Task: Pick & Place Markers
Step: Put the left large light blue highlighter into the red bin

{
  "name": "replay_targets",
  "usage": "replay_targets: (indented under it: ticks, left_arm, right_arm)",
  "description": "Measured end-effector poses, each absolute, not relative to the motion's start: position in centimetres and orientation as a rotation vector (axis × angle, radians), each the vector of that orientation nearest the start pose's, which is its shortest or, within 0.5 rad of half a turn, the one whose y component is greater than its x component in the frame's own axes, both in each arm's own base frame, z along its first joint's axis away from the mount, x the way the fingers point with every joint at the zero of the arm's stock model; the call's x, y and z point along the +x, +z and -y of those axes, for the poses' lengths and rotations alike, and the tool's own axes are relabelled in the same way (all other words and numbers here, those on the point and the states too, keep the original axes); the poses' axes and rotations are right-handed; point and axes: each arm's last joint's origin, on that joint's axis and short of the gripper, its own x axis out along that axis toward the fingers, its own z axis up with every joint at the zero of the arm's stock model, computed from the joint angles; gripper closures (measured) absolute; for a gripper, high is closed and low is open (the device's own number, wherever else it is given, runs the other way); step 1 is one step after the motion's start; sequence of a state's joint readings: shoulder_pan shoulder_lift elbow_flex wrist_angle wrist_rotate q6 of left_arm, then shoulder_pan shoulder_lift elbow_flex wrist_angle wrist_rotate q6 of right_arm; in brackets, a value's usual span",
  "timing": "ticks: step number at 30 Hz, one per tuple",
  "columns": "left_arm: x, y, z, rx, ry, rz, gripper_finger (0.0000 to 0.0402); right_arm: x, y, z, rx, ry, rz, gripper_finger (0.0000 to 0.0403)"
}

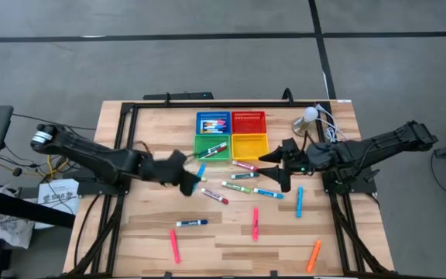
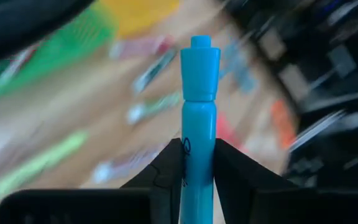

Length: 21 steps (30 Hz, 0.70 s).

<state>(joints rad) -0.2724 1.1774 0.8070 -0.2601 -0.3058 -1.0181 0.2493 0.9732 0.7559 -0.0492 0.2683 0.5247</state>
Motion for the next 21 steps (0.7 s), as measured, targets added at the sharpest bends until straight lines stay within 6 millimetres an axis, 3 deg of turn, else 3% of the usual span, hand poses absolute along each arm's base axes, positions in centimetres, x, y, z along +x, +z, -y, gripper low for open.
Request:
replay_targets:
  ticks: [7, 14, 21]
  left_arm:
    - [25.1, 29.9, 3.1, -0.809, 0.180, -0.179, 0.0330]
    - [25.5, 31.1, 1.3, -0.823, 0.185, -0.039, 0.0328]
    - [26.2, 30.7, 0.9, -0.824, 0.198, -0.031, 0.0328]
  right_arm:
    - [23.9, 30.1, -4.8, 0.490, -0.067, -0.117, 0.0149]
    - [27.1, 28.0, -4.1, 0.535, -0.113, -0.098, 0.0149]
    - [30.0, 26.4, -3.3, 0.571, -0.072, -0.009, 0.0149]
